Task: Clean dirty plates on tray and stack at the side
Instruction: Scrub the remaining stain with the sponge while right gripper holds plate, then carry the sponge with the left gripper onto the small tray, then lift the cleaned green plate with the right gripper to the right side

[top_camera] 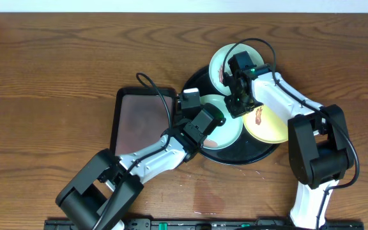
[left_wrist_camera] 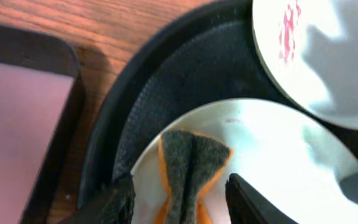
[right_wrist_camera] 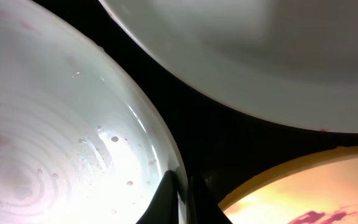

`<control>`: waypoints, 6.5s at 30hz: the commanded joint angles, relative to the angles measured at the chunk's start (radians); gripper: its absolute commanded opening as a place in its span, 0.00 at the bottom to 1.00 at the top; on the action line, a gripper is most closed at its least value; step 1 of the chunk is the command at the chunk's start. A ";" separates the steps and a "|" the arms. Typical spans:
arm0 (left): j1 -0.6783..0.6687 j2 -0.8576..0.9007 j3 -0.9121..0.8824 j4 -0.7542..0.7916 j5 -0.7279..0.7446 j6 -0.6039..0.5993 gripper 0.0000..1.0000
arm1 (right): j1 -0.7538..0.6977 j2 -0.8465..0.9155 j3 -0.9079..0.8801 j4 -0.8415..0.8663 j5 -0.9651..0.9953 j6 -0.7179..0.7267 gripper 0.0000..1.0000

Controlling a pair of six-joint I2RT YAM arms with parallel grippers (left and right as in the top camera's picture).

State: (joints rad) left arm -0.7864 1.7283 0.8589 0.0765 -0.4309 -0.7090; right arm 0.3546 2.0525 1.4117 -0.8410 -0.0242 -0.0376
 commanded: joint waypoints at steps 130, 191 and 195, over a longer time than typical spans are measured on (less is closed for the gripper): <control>0.311 -0.758 -0.037 -0.832 0.025 -0.003 0.08 | 0.496 -0.450 0.062 0.150 1.231 -0.242 0.01; 0.311 -0.755 -0.037 -0.813 0.039 -0.009 0.08 | -0.214 -0.452 0.061 0.132 0.090 0.179 0.01; 0.311 -0.755 -0.037 -0.813 0.039 -0.009 0.08 | -0.511 -0.422 0.060 0.153 -0.211 0.182 0.01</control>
State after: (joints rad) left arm -0.4805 0.9691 0.8284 -0.7357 -0.3901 -0.7242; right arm -0.0010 1.6207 1.4609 -0.6922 0.1177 0.0860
